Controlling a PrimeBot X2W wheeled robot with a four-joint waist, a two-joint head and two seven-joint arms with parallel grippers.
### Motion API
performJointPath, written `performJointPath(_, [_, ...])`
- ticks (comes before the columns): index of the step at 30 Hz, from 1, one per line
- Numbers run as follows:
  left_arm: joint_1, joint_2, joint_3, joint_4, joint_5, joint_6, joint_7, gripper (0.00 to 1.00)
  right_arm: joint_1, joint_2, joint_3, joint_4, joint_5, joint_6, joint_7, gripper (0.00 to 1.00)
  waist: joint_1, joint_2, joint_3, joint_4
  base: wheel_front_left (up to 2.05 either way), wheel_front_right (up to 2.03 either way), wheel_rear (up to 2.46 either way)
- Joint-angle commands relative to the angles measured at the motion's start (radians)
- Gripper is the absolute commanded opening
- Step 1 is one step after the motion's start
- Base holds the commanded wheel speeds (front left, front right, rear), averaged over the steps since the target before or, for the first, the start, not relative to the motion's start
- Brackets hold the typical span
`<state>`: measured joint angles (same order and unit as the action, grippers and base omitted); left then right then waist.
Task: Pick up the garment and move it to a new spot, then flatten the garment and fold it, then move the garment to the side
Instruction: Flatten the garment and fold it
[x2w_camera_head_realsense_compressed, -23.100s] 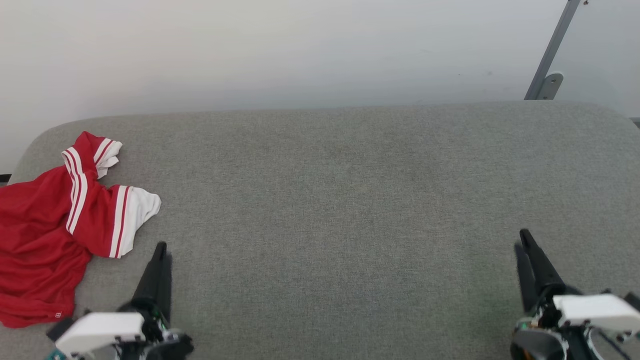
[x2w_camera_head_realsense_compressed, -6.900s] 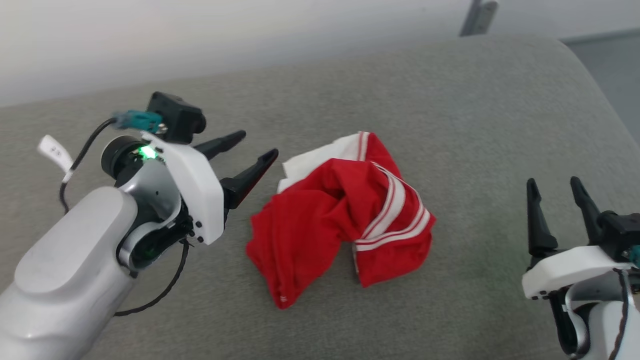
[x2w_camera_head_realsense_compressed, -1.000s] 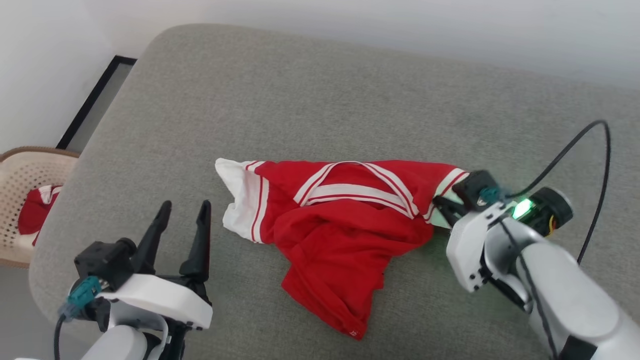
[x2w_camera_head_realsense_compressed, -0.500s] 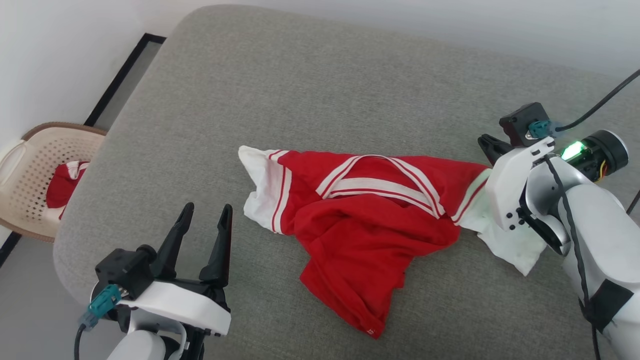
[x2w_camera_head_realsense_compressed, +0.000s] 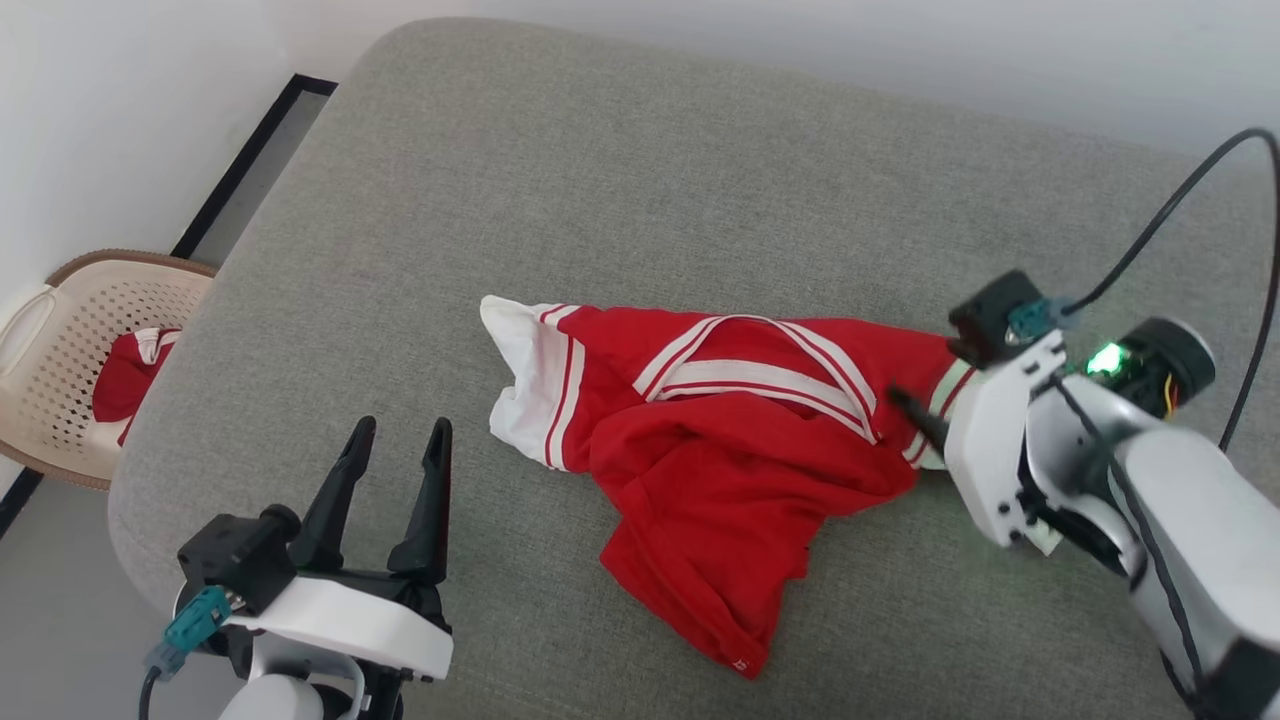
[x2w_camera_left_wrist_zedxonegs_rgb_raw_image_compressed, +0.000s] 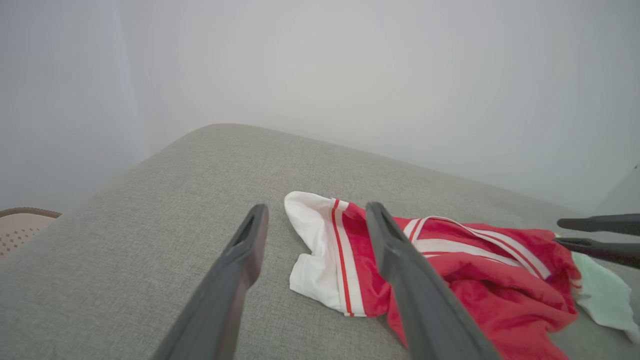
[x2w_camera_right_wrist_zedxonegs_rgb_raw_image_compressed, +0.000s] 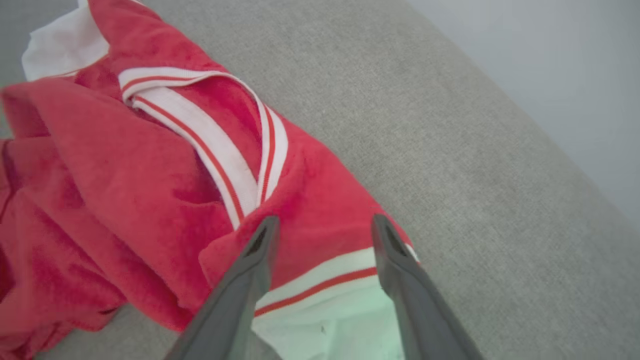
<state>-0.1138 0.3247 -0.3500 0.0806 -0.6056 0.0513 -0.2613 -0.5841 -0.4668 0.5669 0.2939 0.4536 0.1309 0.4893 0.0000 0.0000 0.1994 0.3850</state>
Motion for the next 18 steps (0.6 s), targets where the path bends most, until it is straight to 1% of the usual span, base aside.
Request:
performJointPath(1, [0.017,-0.002,0.007,0.001,0.011,-0.007,-0.005,1.00,0.021,-0.010,-0.001,-0.024,0.007,0.000,0.020,1.00,0.0000,0.0000,0.000,-0.001,0.00,0.00,0.00])
performJointPath(6, [0.022,-0.017,0.024,0.005,0.020,-0.021,-0.005,1.00,0.083,-0.042,-0.008,-0.143,0.017,0.000,0.126,1.00,0.0000,0.0000,0.001,-0.001,0.00,0.00,0.00])
performJointPath(10, [0.022,-0.029,0.030,0.014,0.027,-0.036,-0.005,1.00,0.121,-0.041,-0.026,-0.209,0.011,0.000,0.176,1.00,0.0000,0.0000,0.005,0.004,0.00,0.00,0.00])
performJointPath(14, [0.015,-0.043,0.035,0.025,0.035,-0.052,-0.005,1.00,0.132,-0.035,-0.038,-0.233,-0.019,0.000,0.186,1.00,0.0000,0.0000,0.010,0.013,0.00,0.00,0.00])
performJointPath(16, [0.011,-0.049,0.039,0.031,0.035,-0.059,-0.005,1.00,0.127,-0.030,-0.039,-0.221,-0.042,0.000,0.175,1.00,0.0000,0.0000,0.013,0.020,0.00,0.00,0.00])
performJointPath(17, [0.010,-0.052,0.040,0.034,0.036,-0.061,-0.005,1.00,0.123,-0.030,-0.035,-0.208,-0.055,0.000,0.173,0.98,0.0000,0.0000,0.013,0.024,0.00,0.00,0.00])
performJointPath(18, [0.008,-0.055,0.041,0.037,0.036,-0.065,-0.005,1.00,0.120,-0.028,-0.032,-0.195,-0.061,0.000,0.172,0.65,0.0000,0.0000,0.013,0.027,0.00,0.00,0.00])
